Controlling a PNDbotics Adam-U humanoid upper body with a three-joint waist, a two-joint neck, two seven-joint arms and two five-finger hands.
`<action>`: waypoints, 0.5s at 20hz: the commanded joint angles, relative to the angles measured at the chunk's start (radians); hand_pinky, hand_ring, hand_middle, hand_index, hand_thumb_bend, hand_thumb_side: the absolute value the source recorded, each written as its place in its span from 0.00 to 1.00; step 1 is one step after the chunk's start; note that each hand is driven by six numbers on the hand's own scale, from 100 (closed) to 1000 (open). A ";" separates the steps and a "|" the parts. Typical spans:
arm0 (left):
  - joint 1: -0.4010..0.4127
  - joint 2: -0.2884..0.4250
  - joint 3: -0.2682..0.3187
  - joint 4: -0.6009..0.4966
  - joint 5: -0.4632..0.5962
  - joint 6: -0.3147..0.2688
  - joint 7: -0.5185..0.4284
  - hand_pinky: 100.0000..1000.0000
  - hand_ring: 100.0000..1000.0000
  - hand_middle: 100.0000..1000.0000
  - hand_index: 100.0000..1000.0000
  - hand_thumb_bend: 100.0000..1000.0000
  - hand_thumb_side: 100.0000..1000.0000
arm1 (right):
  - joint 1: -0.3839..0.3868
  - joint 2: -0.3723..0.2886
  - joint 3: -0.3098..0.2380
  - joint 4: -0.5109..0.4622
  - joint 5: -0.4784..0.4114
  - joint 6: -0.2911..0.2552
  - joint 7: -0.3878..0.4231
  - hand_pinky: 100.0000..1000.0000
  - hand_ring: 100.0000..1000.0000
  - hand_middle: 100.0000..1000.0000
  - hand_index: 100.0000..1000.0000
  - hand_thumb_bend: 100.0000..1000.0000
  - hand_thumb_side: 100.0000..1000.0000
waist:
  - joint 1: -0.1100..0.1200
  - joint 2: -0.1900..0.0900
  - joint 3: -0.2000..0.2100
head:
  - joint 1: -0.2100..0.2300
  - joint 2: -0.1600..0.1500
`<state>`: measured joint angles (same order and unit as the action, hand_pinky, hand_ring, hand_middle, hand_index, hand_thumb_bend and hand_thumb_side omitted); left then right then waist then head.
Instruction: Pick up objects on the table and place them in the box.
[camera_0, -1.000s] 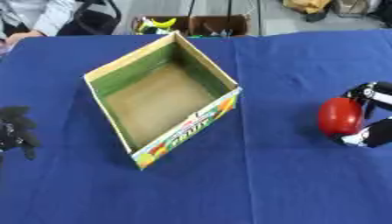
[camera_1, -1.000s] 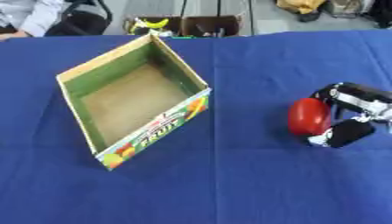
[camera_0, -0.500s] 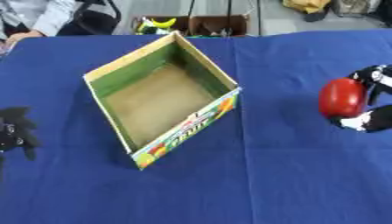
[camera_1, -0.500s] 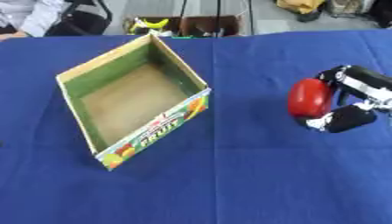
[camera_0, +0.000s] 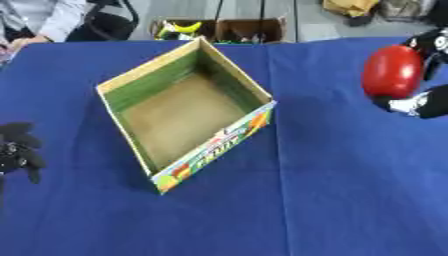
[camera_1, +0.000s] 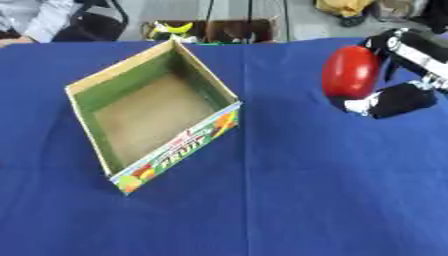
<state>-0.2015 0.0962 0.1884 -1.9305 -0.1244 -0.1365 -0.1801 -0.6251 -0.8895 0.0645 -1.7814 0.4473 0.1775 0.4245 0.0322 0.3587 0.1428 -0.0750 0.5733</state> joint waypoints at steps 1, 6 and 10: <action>-0.001 0.016 -0.002 -0.013 0.003 -0.003 -0.005 0.19 0.35 0.45 0.70 0.00 0.91 | -0.065 -0.026 0.013 -0.025 0.001 0.007 0.026 0.46 0.56 0.48 0.54 0.00 0.31 | -0.004 -0.026 0.003 | -0.010 0.002; 0.003 0.019 -0.006 -0.011 0.004 -0.004 -0.010 0.19 0.35 0.45 0.70 0.00 0.91 | -0.204 0.037 0.049 0.013 -0.002 0.027 0.067 0.46 0.56 0.48 0.54 0.00 0.30 | -0.009 -0.031 0.012 | -0.022 0.006; 0.006 0.022 -0.008 -0.010 0.005 -0.005 -0.013 0.19 0.35 0.45 0.70 0.00 0.91 | -0.301 0.093 0.081 0.067 0.004 0.044 0.093 0.46 0.56 0.48 0.54 0.00 0.30 | -0.014 -0.033 0.022 | -0.029 0.003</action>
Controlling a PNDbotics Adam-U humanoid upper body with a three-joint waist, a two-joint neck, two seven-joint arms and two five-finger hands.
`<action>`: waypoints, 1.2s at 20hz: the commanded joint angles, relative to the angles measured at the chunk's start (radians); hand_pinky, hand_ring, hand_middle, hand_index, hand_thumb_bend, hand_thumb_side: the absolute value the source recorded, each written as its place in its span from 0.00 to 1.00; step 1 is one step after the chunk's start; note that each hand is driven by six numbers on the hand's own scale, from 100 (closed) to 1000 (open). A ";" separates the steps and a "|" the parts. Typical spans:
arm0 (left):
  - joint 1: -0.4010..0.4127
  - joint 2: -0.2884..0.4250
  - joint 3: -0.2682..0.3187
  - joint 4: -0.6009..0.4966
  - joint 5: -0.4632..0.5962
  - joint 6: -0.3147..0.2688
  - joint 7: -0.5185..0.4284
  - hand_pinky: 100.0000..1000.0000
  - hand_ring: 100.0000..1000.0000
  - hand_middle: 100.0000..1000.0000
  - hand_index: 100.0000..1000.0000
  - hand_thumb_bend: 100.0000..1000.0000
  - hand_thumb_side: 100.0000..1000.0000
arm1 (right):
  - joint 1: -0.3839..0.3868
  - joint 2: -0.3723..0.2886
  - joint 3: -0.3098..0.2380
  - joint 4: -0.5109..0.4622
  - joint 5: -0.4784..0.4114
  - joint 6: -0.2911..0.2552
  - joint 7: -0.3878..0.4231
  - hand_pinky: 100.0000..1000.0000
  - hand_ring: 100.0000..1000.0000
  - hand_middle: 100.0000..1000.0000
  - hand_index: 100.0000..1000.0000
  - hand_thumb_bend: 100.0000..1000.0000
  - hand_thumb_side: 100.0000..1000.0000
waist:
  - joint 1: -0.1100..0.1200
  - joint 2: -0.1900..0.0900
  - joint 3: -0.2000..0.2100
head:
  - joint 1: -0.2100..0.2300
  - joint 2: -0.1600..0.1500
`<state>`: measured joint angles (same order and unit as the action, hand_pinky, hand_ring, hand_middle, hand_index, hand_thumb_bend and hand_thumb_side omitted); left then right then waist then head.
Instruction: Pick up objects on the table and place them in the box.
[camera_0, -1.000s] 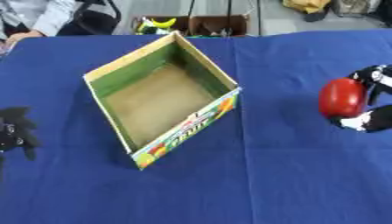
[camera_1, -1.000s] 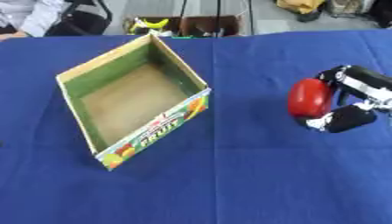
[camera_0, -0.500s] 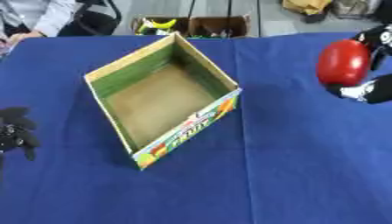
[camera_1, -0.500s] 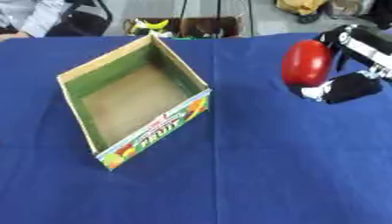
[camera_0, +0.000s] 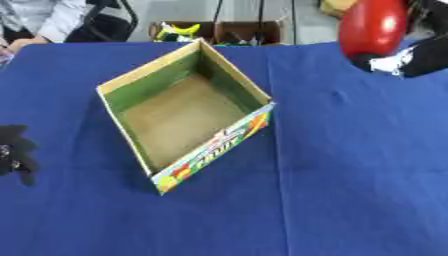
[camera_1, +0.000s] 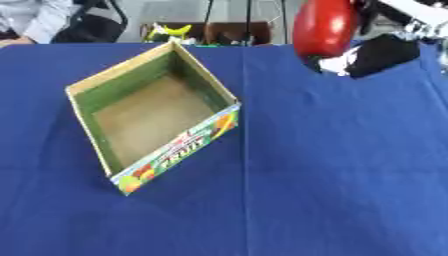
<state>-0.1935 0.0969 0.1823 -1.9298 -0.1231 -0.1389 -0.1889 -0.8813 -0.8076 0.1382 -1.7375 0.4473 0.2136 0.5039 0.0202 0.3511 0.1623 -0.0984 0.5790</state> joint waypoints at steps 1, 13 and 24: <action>-0.001 0.022 -0.002 -0.010 0.004 -0.003 -0.005 0.19 0.35 0.45 0.70 0.00 0.91 | -0.068 0.027 0.015 0.040 0.008 0.011 0.018 0.46 0.56 0.48 0.54 0.00 0.30 | -0.003 -0.026 0.006 | -0.008 -0.005; -0.002 0.023 -0.014 -0.003 0.012 -0.009 -0.019 0.19 0.35 0.45 0.70 0.00 0.91 | -0.275 0.246 0.082 0.305 0.142 0.028 0.005 0.47 0.56 0.48 0.54 0.00 0.30 | -0.009 -0.019 0.049 | -0.050 -0.016; -0.007 0.018 -0.025 0.000 0.018 -0.012 -0.033 0.19 0.35 0.45 0.70 0.00 0.91 | -0.329 0.425 0.115 0.519 0.281 -0.011 -0.034 0.46 0.56 0.48 0.54 0.00 0.28 | -0.013 -0.006 0.076 | -0.079 -0.023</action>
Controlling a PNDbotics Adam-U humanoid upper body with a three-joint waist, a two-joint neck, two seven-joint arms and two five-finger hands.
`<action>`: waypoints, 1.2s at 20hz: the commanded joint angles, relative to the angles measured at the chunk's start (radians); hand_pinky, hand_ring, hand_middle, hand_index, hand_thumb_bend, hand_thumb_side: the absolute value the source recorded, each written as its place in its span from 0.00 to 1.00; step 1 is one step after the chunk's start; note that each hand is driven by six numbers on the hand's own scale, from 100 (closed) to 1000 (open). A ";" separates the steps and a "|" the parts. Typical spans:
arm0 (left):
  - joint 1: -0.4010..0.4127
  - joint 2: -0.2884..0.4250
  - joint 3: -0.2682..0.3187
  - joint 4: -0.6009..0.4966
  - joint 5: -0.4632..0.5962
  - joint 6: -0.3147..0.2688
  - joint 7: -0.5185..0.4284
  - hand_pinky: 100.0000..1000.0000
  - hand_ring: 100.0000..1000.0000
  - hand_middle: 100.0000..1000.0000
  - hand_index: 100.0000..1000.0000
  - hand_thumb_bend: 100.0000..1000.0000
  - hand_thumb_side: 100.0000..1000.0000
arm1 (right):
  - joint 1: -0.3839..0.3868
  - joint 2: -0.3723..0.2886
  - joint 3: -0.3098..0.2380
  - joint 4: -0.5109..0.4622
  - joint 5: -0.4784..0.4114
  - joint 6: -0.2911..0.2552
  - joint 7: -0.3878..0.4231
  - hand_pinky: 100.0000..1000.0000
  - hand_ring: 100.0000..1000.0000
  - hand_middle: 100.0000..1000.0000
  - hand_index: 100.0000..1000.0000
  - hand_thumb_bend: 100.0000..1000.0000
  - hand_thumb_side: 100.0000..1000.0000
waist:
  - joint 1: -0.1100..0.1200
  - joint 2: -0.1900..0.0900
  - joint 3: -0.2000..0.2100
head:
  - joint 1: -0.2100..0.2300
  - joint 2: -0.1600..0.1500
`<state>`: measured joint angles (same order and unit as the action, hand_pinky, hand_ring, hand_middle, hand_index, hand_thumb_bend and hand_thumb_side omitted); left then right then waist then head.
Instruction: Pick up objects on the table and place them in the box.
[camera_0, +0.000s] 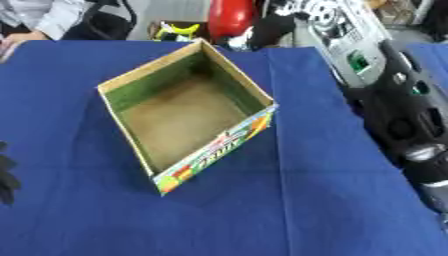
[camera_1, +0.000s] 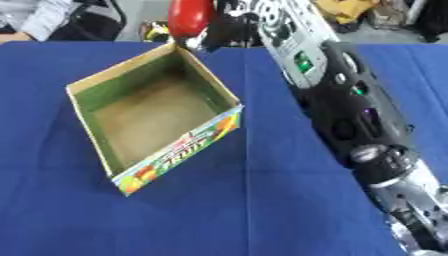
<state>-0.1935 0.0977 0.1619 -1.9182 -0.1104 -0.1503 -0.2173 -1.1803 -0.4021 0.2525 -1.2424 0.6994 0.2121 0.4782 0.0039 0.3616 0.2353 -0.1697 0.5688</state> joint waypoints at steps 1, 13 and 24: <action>-0.007 0.017 -0.005 -0.012 0.006 0.000 -0.006 0.19 0.35 0.45 0.70 0.00 0.92 | -0.030 0.032 0.003 0.037 0.038 -0.014 -0.010 0.46 0.56 0.48 0.54 0.00 0.28 | 0.004 -0.016 0.004 | -0.011 -0.013; -0.016 0.015 -0.013 -0.012 0.012 -0.001 -0.015 0.19 0.35 0.45 0.70 0.00 0.91 | -0.013 0.125 0.017 0.170 0.123 -0.041 -0.054 0.46 0.55 0.49 0.55 0.00 0.26 | 0.001 -0.010 0.024 | -0.024 -0.024; -0.017 0.015 -0.009 -0.012 0.012 0.000 -0.012 0.19 0.35 0.45 0.70 0.00 0.92 | 0.004 0.130 0.020 0.242 0.058 -0.133 0.003 0.56 0.66 0.63 0.69 0.00 0.26 | 0.000 -0.007 0.021 | -0.024 -0.015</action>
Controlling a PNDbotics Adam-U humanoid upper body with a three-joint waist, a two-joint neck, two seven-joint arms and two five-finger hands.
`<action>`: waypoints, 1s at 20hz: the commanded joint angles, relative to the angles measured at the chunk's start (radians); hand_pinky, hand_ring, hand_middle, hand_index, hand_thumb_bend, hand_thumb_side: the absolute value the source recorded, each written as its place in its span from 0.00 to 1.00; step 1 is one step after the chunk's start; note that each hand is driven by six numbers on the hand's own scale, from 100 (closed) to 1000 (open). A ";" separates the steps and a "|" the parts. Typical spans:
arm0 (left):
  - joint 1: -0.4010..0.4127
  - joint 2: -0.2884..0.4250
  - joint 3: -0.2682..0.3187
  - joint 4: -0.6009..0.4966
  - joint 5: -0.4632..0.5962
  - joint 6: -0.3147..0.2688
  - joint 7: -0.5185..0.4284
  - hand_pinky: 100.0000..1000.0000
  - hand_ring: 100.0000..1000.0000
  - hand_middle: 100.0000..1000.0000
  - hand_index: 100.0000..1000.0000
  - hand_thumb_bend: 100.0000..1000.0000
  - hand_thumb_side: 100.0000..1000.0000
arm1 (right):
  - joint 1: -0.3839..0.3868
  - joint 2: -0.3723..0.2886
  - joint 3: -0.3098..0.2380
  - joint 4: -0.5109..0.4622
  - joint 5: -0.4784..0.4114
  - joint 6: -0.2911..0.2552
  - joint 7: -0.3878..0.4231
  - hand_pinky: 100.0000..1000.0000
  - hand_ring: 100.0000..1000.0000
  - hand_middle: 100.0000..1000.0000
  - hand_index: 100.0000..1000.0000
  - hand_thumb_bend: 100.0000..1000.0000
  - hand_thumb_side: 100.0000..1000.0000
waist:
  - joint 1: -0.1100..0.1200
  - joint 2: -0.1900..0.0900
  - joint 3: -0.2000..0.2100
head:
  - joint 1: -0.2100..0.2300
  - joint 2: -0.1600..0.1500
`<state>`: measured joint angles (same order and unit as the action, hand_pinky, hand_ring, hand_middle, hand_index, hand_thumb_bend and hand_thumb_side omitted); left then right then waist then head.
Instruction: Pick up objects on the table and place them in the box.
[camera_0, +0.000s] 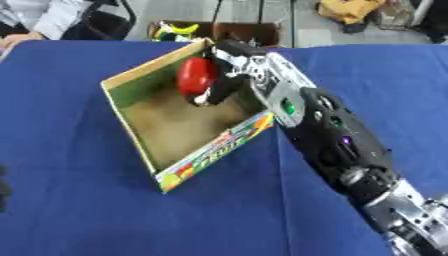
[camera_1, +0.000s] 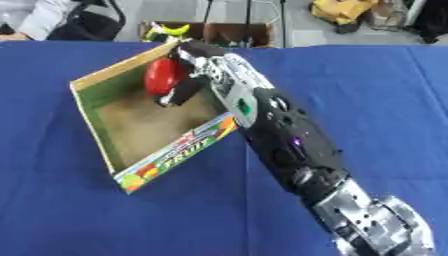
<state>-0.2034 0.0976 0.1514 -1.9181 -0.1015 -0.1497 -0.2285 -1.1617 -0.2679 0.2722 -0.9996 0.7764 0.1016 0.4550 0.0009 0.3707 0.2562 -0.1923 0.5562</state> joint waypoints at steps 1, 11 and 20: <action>-0.007 0.014 0.002 -0.013 0.003 -0.001 -0.001 0.19 0.35 0.45 0.70 0.00 0.92 | -0.014 -0.005 0.003 -0.003 -0.021 -0.032 0.042 0.57 0.67 0.66 0.72 0.01 0.29 | 0.003 -0.016 -0.001 | -0.001 -0.002; -0.004 0.013 0.003 -0.013 0.002 0.001 0.000 0.19 0.35 0.45 0.70 0.00 0.92 | -0.016 -0.028 -0.017 -0.070 -0.052 -0.111 0.158 0.75 0.82 0.85 0.86 0.70 0.60 | 0.004 -0.022 -0.009 | 0.003 0.002; -0.002 0.014 0.004 -0.013 0.000 0.002 -0.001 0.19 0.35 0.45 0.70 0.00 0.92 | -0.027 -0.082 -0.029 -0.240 -0.135 -0.057 0.118 0.76 0.83 0.87 0.87 0.72 0.66 | 0.005 -0.028 -0.016 | 0.006 0.008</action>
<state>-0.2023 0.0976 0.1516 -1.9181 -0.1018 -0.1479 -0.2294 -1.1615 -0.3238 0.2550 -1.1992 0.6544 0.0351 0.5809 0.0015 0.3685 0.2398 -0.1873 0.5616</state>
